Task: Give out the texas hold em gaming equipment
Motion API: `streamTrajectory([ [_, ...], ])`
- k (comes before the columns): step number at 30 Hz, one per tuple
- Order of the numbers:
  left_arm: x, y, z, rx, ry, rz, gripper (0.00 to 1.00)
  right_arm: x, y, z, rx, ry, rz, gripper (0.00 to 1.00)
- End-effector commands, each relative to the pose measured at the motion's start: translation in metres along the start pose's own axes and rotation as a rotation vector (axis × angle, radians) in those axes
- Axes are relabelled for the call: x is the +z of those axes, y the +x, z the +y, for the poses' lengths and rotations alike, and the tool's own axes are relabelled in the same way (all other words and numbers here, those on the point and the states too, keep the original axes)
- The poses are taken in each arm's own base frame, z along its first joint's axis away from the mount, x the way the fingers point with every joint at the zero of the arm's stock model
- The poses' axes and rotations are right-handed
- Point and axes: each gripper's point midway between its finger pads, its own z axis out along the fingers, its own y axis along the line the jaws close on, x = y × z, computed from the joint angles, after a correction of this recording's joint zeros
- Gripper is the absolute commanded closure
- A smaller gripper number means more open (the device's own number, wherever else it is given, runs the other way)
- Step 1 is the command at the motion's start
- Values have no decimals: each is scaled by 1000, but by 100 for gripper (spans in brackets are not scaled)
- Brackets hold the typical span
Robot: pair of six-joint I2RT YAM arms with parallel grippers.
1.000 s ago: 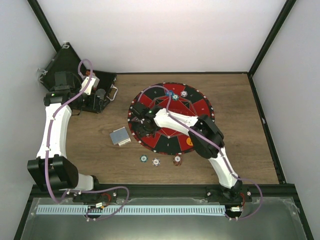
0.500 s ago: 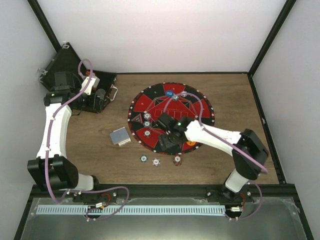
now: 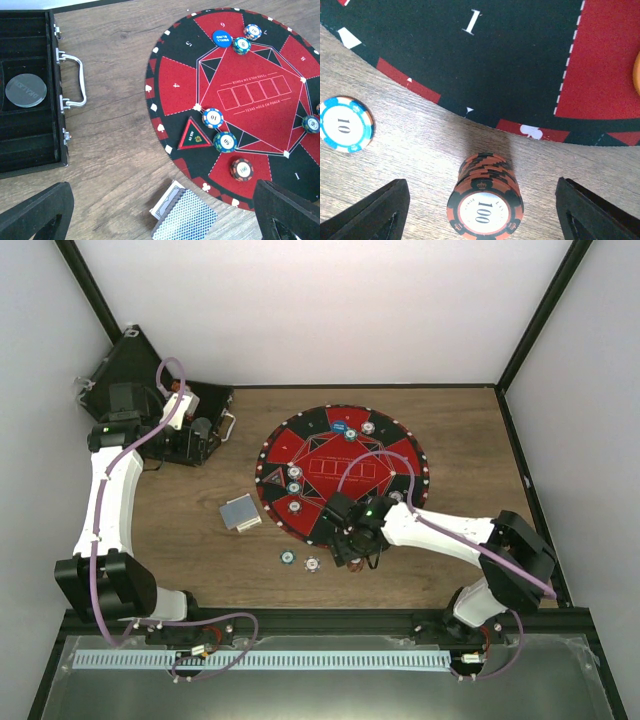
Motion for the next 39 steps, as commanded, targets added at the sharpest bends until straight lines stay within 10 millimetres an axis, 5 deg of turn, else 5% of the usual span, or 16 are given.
streamTrajectory([
  [1,0,-5,2,4,-1,-17,0,2,2,7,0,-26,-1,20],
  [16,-1,-4,3,7,-11,-17,0,19,12,2,-10,-3,27,35],
  [24,-2,-5,3,9,-14,-18,0,22,12,-2,-11,10,20,52],
  [33,-3,-7,2,14,-3,-21,0,8,3,-2,-8,21,-6,76],
  [39,-4,-6,1,13,-5,-17,0,-3,-7,4,-6,3,-35,83],
])
